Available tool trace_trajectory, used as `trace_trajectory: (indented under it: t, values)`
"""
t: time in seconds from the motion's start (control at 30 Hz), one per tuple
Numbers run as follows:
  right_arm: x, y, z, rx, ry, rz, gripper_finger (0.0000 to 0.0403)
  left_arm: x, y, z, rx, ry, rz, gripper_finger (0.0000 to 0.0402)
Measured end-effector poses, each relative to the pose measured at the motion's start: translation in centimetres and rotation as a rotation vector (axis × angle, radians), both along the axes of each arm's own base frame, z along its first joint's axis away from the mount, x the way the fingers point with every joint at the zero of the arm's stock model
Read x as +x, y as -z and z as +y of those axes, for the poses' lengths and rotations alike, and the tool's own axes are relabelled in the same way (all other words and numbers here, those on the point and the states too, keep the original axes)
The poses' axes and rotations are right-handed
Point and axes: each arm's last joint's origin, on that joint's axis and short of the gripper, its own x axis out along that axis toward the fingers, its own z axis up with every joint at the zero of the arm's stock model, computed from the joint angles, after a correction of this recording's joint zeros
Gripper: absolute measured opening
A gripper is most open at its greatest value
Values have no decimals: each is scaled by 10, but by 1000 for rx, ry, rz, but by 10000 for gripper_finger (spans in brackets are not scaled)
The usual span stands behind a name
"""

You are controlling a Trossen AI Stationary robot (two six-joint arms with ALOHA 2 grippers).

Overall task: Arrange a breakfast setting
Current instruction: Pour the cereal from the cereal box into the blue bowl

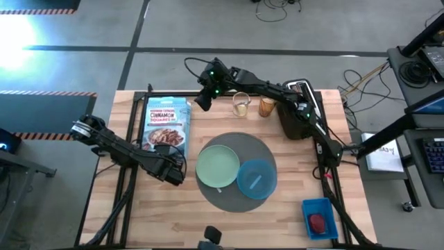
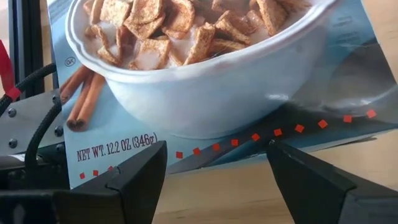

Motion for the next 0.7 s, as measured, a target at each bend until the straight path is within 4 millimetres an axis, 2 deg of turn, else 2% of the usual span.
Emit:
trace_trajectory:
  t: [0.1, 0.4, 0.57, 0.7]
  values:
    - [3, 2, 2, 8, -2, -3, 187, 1, 0, 0, -1, -28, -22, 267]
    - [19, 42, 31, -14, -138, 130, 187, 15, 4, -7, -41, 23, -149, 267]
    - [16, 36, 40, -38, -184, 162, 187, 17, 5, -15, -93, 50, -163, 267]
    - [8, 21, 44, -56, -204, 169, 187, 19, -4, -33, -215, 85, -162, 267]
